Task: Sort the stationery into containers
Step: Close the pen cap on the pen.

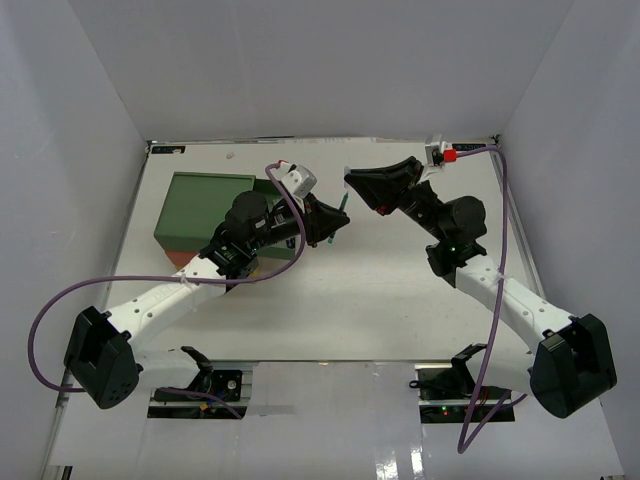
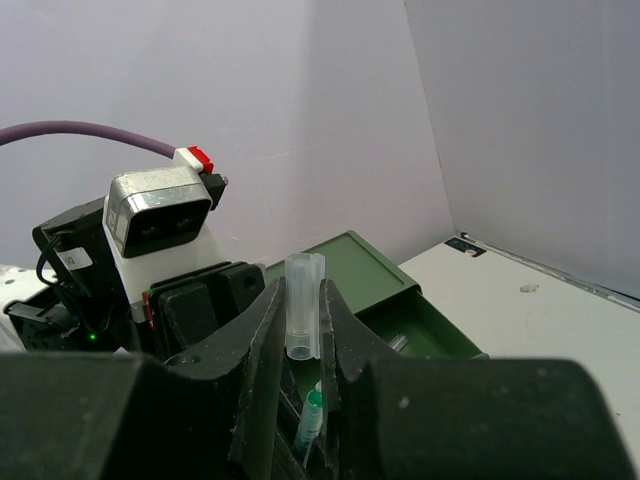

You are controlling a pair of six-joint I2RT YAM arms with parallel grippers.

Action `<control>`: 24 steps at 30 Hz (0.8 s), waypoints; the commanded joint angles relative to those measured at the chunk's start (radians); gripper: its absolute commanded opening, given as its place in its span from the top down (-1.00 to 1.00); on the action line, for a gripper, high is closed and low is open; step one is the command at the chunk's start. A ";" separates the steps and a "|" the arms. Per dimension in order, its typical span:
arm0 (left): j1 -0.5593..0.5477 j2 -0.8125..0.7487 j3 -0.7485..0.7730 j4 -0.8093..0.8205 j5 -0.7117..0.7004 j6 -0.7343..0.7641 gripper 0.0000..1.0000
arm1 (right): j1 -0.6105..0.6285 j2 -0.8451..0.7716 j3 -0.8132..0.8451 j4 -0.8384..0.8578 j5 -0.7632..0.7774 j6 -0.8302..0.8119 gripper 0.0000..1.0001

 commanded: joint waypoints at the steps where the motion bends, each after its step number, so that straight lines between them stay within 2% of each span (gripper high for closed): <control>1: -0.004 -0.024 0.031 0.035 -0.008 -0.008 1.00 | 0.006 -0.020 0.000 0.071 -0.002 0.002 0.85; 24: -0.006 -0.024 -0.013 0.170 0.005 -0.064 1.00 | 0.004 -0.030 -0.040 0.106 0.005 0.022 0.84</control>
